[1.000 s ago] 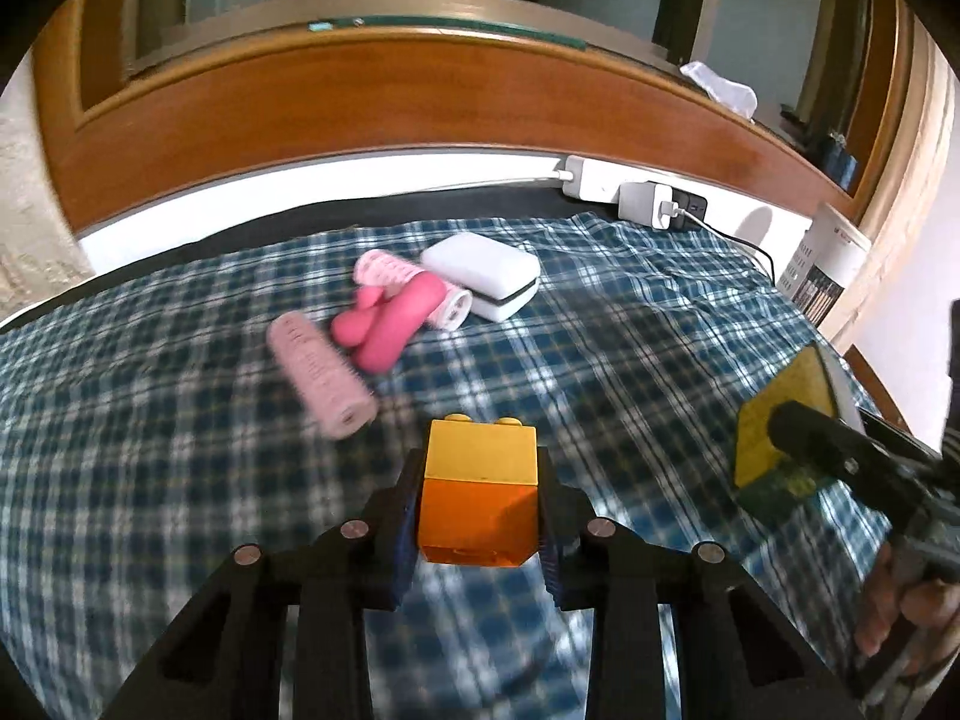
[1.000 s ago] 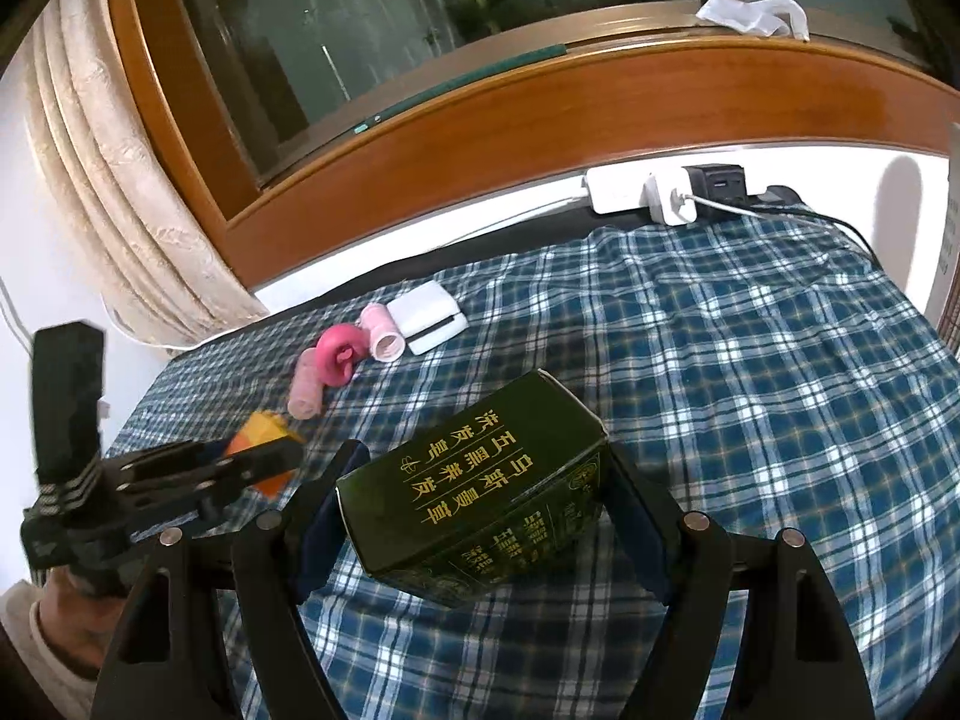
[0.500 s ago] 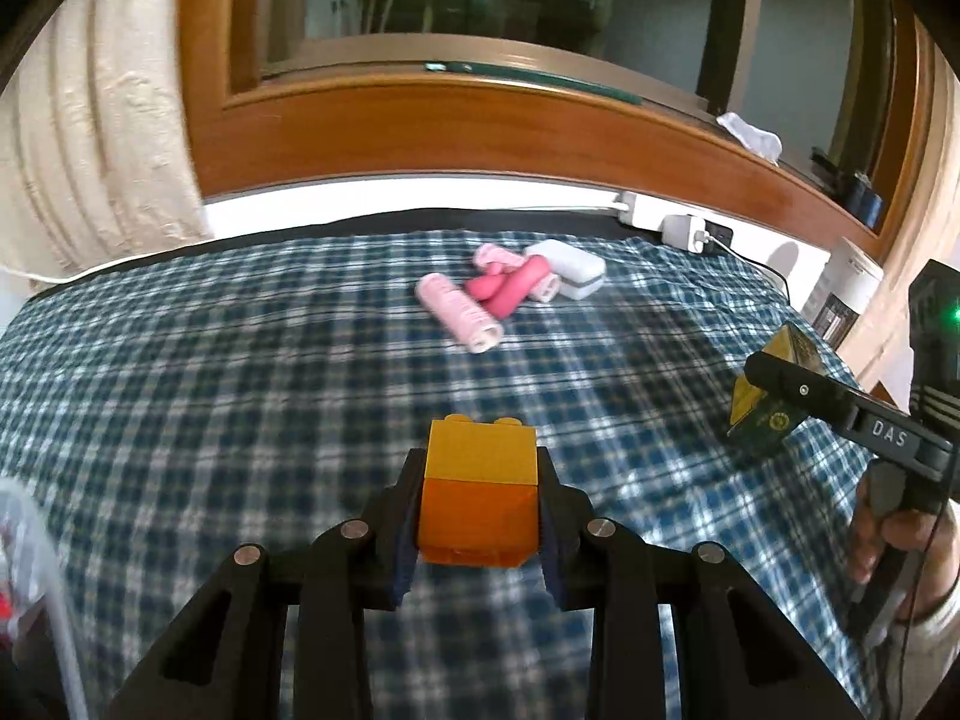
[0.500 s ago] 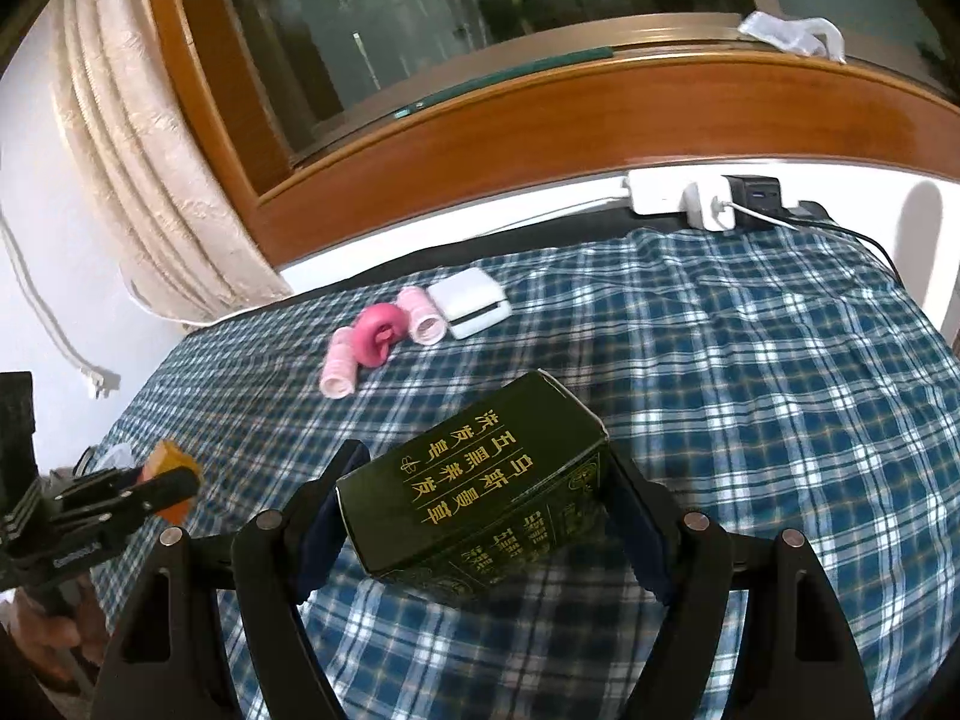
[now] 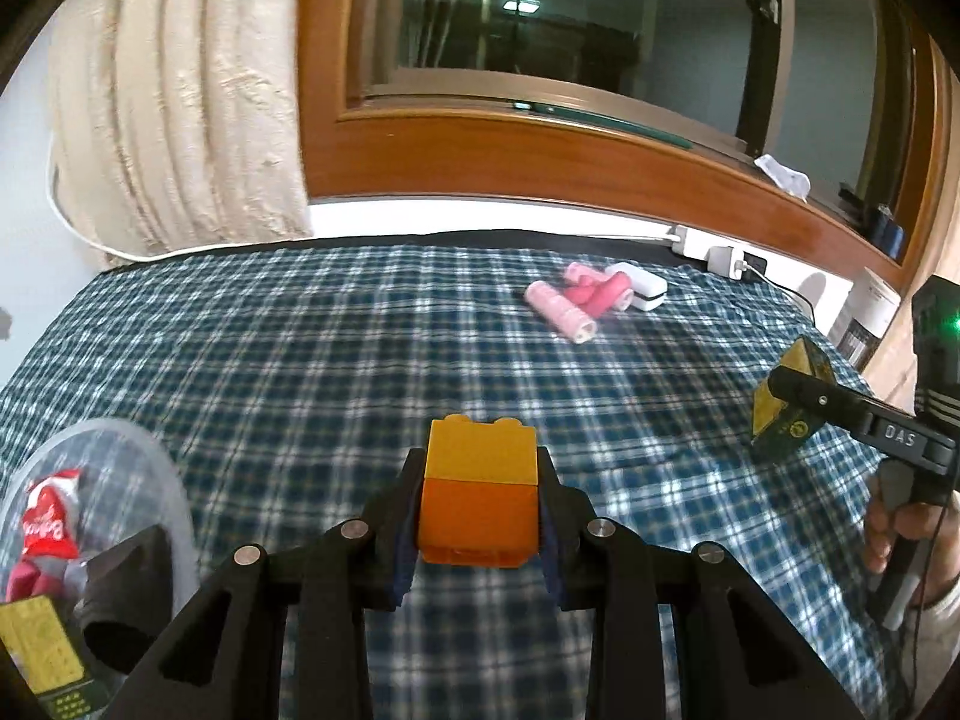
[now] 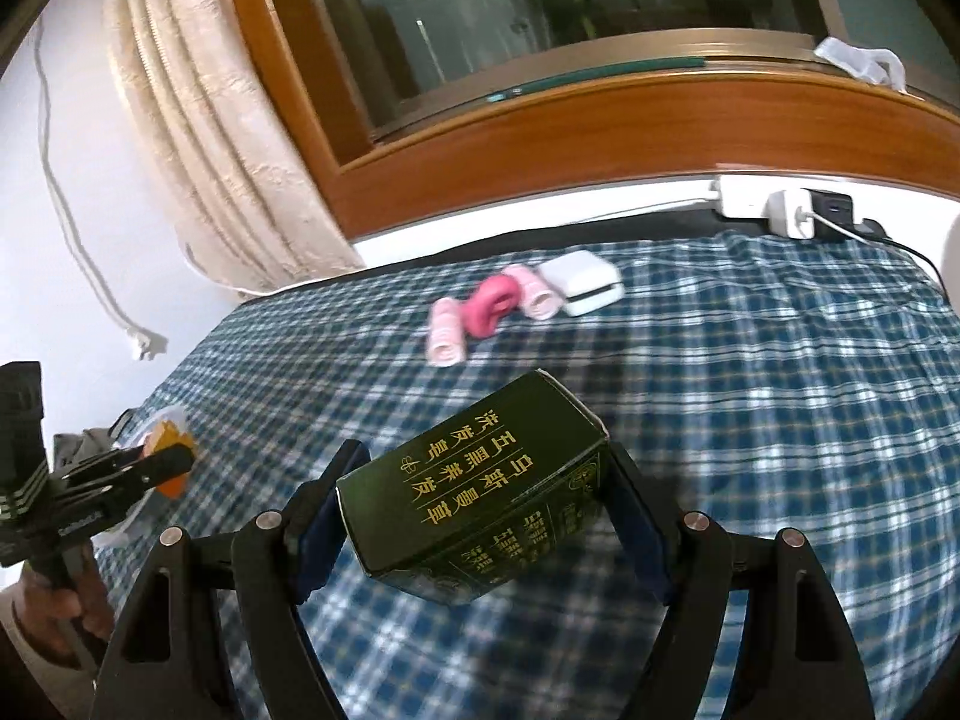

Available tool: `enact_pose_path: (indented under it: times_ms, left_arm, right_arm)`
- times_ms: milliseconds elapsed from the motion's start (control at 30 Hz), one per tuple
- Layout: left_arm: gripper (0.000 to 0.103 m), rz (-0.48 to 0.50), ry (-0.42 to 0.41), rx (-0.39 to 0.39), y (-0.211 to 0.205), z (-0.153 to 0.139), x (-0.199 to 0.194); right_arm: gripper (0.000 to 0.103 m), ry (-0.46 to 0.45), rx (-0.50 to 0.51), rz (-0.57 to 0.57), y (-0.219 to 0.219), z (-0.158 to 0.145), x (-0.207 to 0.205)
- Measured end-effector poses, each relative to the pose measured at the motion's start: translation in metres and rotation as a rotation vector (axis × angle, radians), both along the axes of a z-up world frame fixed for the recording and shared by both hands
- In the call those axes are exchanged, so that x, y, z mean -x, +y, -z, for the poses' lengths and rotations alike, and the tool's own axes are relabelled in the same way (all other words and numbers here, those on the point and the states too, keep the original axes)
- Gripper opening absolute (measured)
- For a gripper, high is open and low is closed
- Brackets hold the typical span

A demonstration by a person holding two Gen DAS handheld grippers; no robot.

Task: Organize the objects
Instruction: 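Carry the orange block and green box to the clear bowl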

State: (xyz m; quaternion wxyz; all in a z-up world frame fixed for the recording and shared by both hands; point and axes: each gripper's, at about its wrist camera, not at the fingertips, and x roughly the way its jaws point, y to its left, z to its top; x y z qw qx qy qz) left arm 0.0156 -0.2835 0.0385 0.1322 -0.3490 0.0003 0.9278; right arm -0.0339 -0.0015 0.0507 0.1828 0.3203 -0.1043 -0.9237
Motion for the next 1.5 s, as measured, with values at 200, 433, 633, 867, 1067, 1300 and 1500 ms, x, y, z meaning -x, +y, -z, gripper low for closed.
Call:
enact_pose_path:
  times_ms: [200,433,633,867,1067,1300,1500]
  left_arm:
    - [0.034,-0.034,0.022,-0.001,-0.024,-0.003,-0.017]
    - [0.034,-0.093,0.05,-0.008,-0.058,-0.009,-0.032]
    - [0.034,-0.157,0.059,-0.017,-0.097,-0.009,-0.045]
    - [0.034,-0.223,0.042,-0.033,-0.141,-0.004,-0.056]
    - [0.034,-0.247,0.041,-0.039,-0.169,-0.002,-0.055]
    - [0.034,-0.249,0.044,-0.065,-0.194,-0.004,-0.041]
    - [0.034,-0.23,0.047,-0.088,-0.204,-0.006,-0.03]
  right_arm:
    - [0.078,-0.002,0.014,-0.05,-0.026,0.001,-0.011]
    - [0.078,-0.003,0.033,-0.094,-0.054,0.001,-0.023]
    - [0.078,-0.012,0.042,-0.131,-0.08,0.003,-0.031]
    - [0.078,-0.012,0.046,-0.185,-0.115,0.002,-0.039]
    - [0.078,-0.01,0.05,-0.232,-0.149,-0.001,-0.041]
    - [0.078,-0.004,0.05,-0.284,-0.184,-0.005,-0.042]
    - [0.078,-0.006,0.052,-0.324,-0.216,-0.007,-0.041]
